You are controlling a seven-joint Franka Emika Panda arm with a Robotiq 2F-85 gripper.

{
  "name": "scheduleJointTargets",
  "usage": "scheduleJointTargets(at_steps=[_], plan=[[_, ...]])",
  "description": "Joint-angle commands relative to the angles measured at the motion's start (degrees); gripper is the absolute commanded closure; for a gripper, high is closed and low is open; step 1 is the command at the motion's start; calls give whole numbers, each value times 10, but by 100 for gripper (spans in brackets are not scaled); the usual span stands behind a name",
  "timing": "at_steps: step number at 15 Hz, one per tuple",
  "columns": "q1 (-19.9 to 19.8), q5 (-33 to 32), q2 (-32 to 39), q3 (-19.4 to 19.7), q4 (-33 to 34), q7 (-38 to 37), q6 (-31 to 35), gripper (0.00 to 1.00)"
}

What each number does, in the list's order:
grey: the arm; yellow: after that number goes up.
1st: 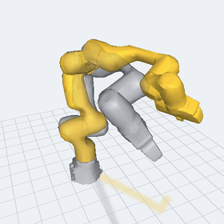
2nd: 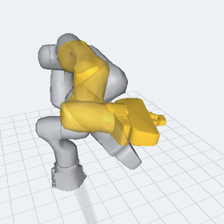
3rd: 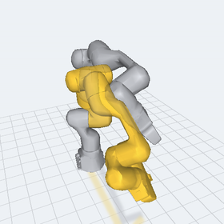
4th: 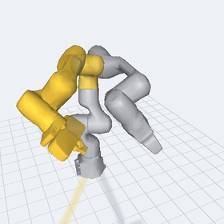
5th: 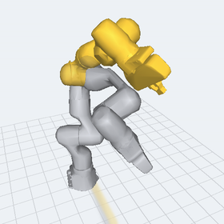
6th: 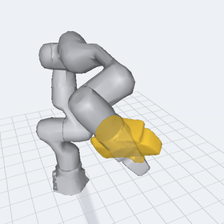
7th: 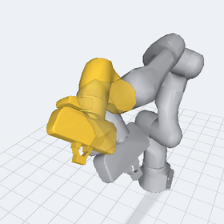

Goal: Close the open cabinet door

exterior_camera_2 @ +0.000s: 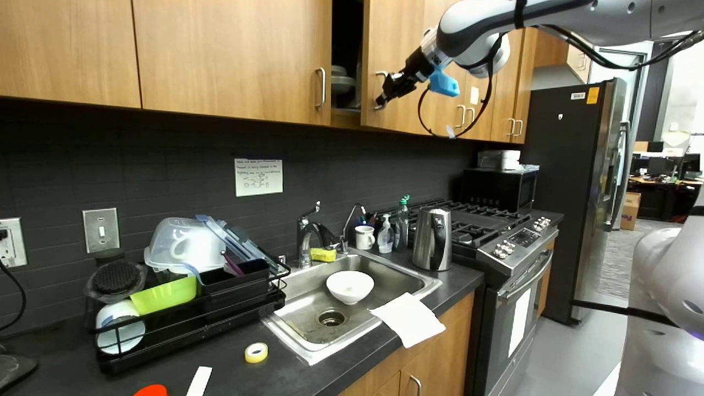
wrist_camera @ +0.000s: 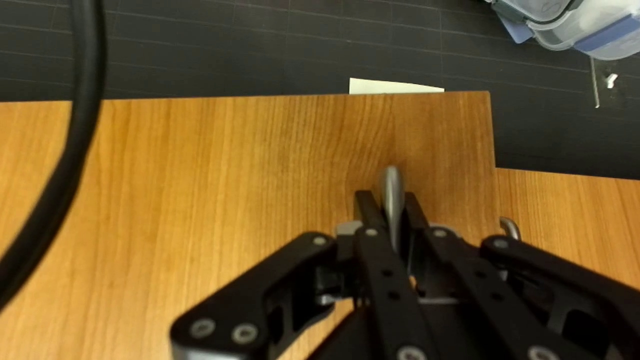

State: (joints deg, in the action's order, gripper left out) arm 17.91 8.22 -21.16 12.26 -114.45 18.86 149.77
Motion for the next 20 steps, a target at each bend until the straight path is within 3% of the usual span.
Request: scheduleJointTargets(at_steps=[1,20], plan=[[-23,18,34,-20,51,32,-29,97],[-95,20,153,-94,196,21,-99,97]])
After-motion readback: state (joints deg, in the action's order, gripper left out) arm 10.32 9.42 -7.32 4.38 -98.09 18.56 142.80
